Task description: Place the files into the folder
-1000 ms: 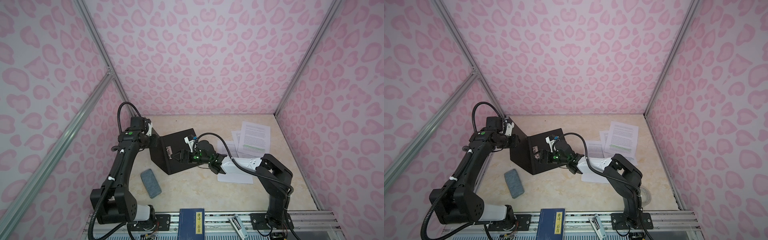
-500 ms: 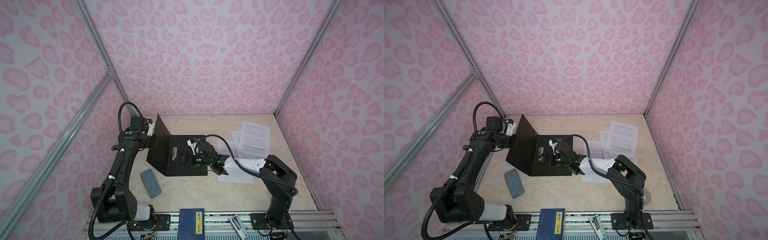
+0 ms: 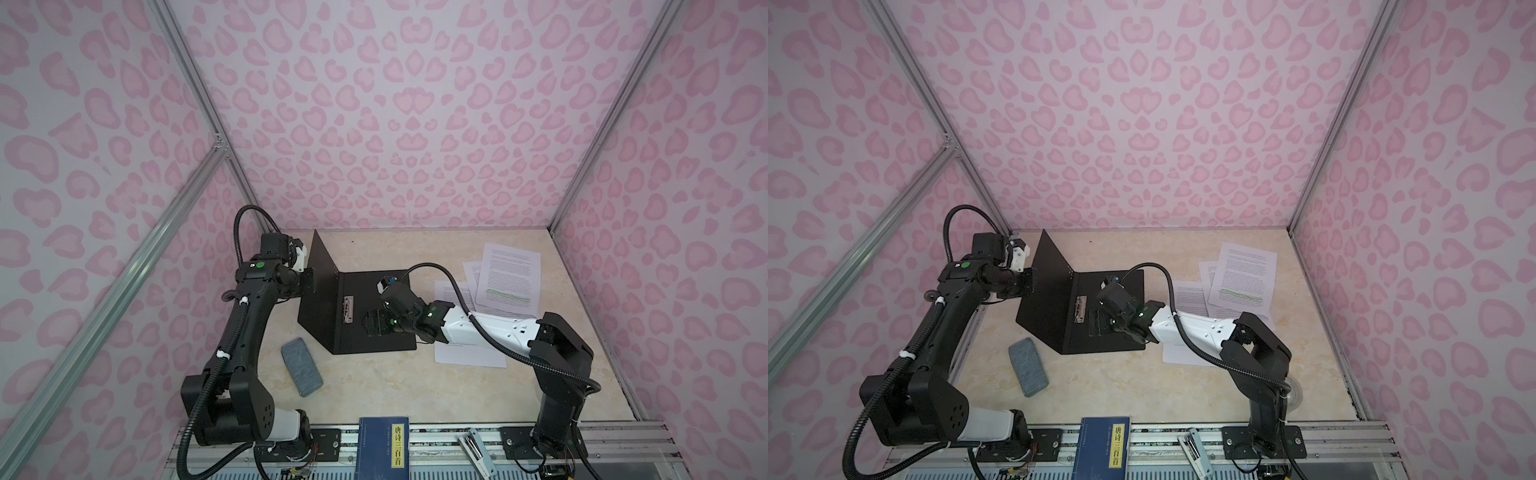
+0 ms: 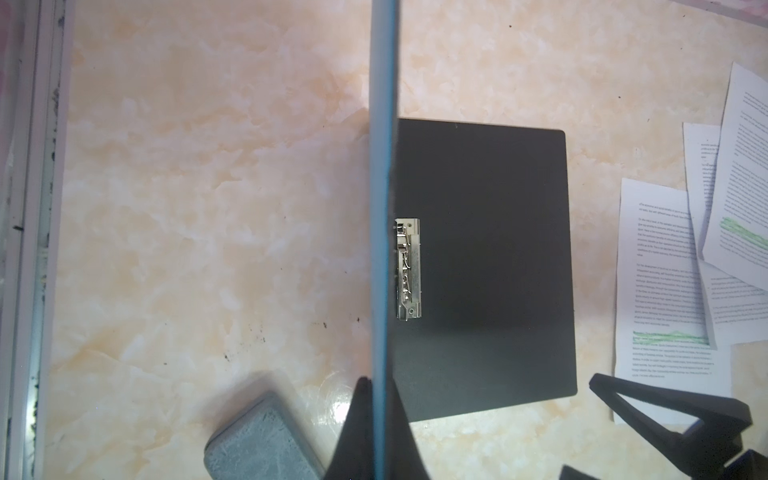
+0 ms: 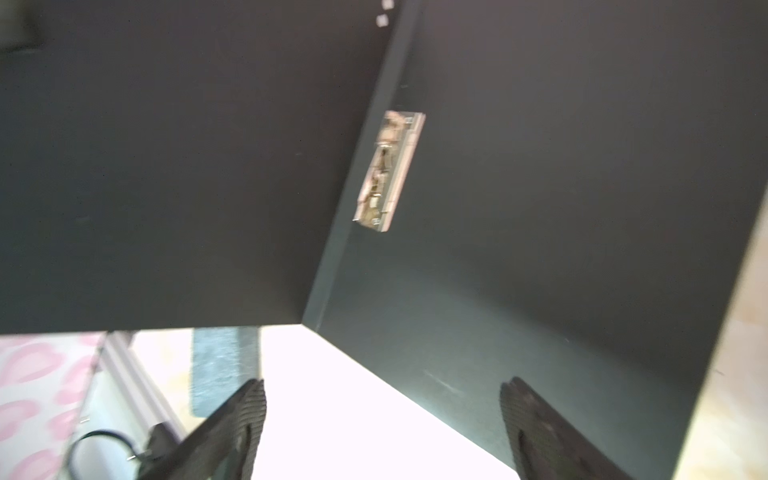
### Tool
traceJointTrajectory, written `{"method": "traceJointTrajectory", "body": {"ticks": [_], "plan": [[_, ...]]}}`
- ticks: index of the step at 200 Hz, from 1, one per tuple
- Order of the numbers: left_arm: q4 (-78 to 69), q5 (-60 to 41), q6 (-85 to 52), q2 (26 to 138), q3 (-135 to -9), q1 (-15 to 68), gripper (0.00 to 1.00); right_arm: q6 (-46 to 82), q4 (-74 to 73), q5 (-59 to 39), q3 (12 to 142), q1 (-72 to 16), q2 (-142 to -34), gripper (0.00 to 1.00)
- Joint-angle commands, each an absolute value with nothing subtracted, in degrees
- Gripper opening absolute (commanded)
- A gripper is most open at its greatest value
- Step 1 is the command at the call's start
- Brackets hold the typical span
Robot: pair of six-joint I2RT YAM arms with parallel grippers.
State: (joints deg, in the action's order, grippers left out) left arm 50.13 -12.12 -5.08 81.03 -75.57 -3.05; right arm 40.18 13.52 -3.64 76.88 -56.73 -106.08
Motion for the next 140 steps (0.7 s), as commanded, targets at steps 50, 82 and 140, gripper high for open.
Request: {"method": "traceJointTrajectory", "body": {"ticks": [50, 82, 140], "plan": [[52.47, -15.82, -8.71, 78.27, -72.34, -3.08, 0.04, 35.03, 26.30, 3.75, 84.64, -58.80, -112.65, 0.77], [52.67, -16.95, -7.17, 77.84, -70.78, -3.08, 0.04, 33.52, 26.88, 0.09, 89.77, -58.89, -116.09, 0.61], [53.08, -17.72, -6.68, 76.63, -70.14, -3.08, 0.04, 32.88, 28.54, -2.66, 95.72, -58.75, -121.90, 0.53]]}}
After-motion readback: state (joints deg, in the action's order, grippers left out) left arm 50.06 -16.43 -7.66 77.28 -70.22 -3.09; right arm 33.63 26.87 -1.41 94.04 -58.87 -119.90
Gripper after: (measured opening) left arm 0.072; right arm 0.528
